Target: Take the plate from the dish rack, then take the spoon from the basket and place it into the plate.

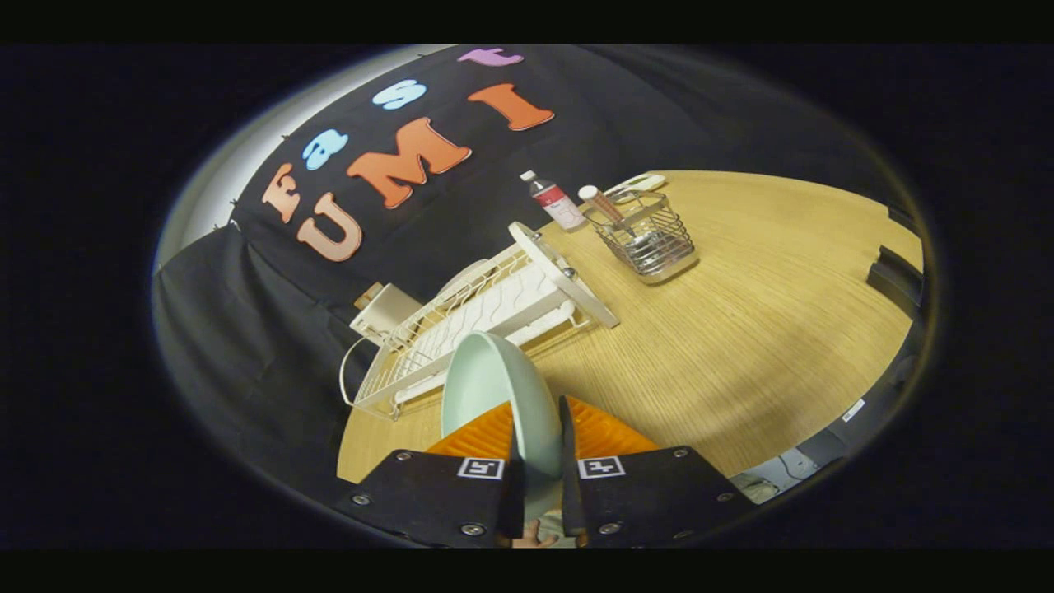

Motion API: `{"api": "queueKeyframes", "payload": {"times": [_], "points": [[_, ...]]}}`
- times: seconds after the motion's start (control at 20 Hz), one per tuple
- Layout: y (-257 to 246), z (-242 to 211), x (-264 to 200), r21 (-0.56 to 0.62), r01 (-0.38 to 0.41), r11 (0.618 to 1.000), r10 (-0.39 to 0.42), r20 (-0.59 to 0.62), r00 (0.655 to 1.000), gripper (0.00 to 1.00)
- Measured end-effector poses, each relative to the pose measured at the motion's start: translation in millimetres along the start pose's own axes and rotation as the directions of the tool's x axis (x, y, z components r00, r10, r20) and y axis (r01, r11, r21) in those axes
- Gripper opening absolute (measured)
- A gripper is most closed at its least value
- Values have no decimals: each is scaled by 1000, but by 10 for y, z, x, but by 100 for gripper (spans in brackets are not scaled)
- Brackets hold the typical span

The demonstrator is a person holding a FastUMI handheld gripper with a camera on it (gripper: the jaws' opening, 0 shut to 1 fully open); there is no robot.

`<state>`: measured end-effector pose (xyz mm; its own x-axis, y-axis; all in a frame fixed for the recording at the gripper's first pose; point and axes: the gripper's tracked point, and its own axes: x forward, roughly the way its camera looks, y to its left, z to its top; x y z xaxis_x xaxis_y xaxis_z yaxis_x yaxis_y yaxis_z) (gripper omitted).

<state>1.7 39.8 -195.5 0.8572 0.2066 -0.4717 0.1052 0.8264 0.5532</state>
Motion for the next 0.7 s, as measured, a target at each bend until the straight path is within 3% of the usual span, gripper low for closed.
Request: {"api": "queueKeyframes", "payload": {"times": [0.35,0.6,0.7], "points": [[-169,-140,109,130,5,992,3,-63,998,20],[-320,-131,117,58,73,996,-68,-75,995,25],[-371,-79,115,11,89,996,-88,-65,994,35]]}}
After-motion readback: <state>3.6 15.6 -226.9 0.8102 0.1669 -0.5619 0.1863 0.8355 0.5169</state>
